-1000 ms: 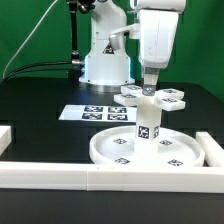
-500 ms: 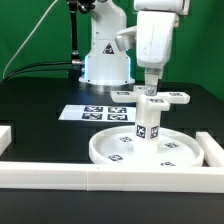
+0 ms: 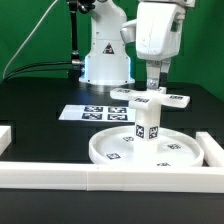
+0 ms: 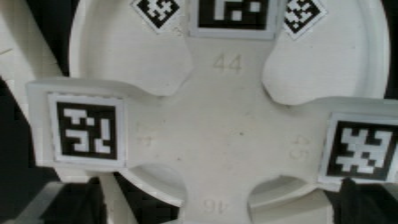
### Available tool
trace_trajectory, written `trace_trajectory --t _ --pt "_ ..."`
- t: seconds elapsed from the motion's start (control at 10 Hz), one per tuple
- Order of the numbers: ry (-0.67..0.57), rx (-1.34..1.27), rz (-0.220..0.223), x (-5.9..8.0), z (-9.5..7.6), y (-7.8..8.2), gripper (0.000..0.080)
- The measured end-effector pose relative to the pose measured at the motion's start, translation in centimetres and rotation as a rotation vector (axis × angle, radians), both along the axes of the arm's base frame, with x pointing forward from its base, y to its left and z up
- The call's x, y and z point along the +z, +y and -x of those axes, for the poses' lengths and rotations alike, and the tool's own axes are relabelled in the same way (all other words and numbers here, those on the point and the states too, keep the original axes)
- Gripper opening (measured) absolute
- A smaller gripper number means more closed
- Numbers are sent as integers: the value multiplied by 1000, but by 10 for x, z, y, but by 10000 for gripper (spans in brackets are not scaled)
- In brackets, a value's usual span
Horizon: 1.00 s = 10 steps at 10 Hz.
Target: Assemble round table
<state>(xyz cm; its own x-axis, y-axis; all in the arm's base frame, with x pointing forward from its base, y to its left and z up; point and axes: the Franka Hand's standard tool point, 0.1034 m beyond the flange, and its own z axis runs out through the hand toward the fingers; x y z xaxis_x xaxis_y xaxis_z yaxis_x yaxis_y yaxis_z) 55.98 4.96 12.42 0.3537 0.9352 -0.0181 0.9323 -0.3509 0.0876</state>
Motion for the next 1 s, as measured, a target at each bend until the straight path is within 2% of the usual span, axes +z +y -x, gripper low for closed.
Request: trace_trajectory --t 0.2,0.4,0.9,1.0 --pt "0 -6 0 0 0 -1 649" --pt "22 -301 -15 2 7 -6 649" --pt "22 -314 -15 1 6 -8 649" --pt "23 -454 -46 4 7 -15 649"
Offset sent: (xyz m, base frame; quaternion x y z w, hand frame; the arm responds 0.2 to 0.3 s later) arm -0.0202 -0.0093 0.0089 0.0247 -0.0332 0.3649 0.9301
